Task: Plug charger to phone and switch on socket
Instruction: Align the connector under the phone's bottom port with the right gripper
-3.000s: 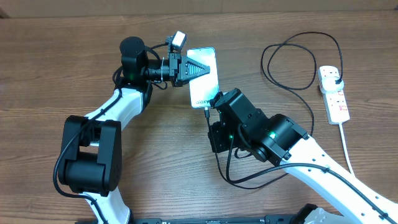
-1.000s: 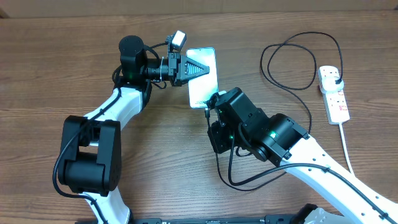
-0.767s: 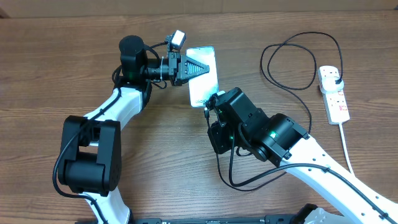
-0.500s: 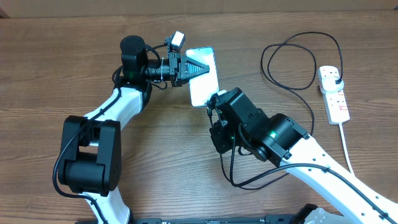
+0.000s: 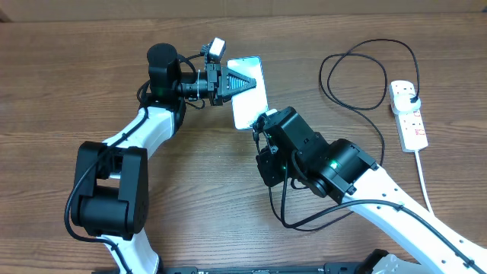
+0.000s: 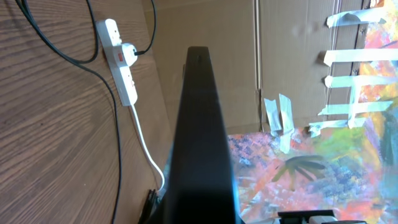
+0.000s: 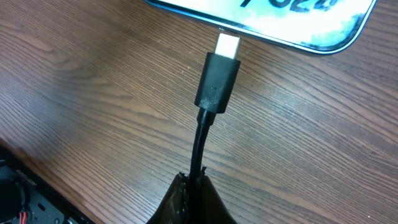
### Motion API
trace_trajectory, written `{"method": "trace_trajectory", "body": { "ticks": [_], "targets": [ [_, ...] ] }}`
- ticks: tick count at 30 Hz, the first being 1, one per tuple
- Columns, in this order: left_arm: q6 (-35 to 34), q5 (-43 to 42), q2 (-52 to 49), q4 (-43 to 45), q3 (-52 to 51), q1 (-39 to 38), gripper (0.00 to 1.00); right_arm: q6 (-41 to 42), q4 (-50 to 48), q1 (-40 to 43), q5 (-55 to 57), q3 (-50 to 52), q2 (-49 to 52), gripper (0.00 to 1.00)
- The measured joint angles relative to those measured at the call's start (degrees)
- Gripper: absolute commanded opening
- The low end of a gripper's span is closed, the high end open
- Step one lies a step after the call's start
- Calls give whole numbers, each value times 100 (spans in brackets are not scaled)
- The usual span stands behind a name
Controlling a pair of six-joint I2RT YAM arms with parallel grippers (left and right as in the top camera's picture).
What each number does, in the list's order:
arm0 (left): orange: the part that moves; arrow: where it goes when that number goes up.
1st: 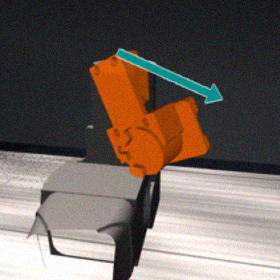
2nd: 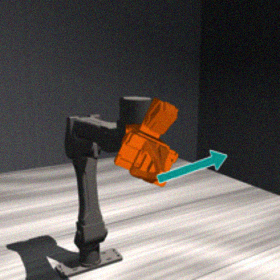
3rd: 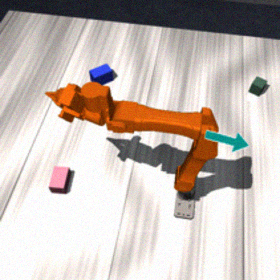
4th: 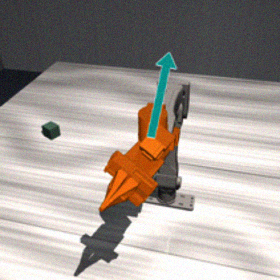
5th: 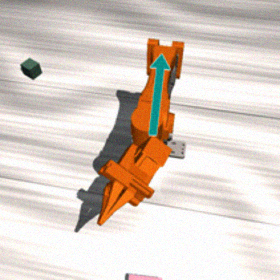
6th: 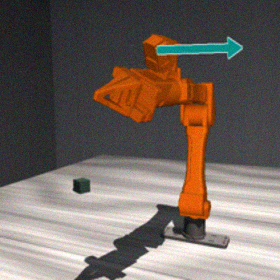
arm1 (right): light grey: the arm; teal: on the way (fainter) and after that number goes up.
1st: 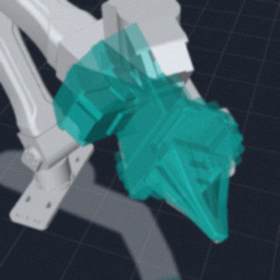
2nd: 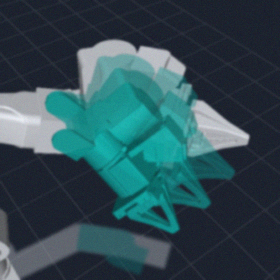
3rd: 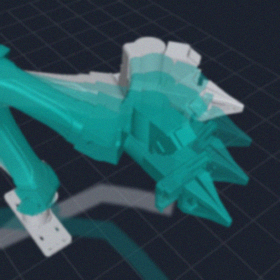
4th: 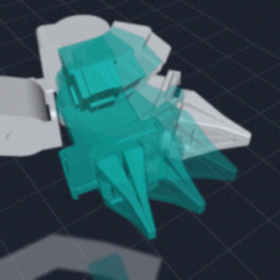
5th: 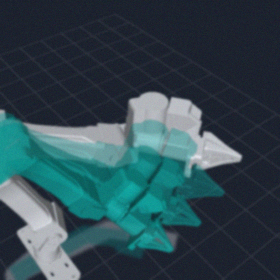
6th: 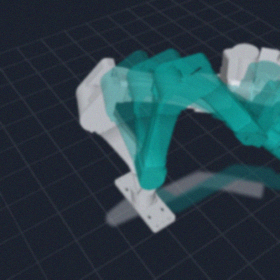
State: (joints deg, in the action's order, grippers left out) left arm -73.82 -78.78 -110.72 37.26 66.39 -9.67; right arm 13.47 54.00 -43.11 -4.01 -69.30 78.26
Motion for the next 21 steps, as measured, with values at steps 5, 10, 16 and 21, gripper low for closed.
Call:
{"method": "trace_trajectory", "body": {
  "ticks": [5, 10, 16, 21],
  "targets": [
    [-98, 0, 0, 0, 0, 0, 4, -2, 0, 0, -2, 0, 188, 4],
    [22, 0, 0, 0, 0, 0, 4, 0, -42, 0, -2, 0, 219, 4],
    [483, 0, 0, 0, 0, 0, 4, 0, -42, 0, -7, 0, 219, 4],
    [673, 0, 0, 0, 0, 0, 4, 2, -31, 0, -7, 0, 219, 4]
  ]
}}
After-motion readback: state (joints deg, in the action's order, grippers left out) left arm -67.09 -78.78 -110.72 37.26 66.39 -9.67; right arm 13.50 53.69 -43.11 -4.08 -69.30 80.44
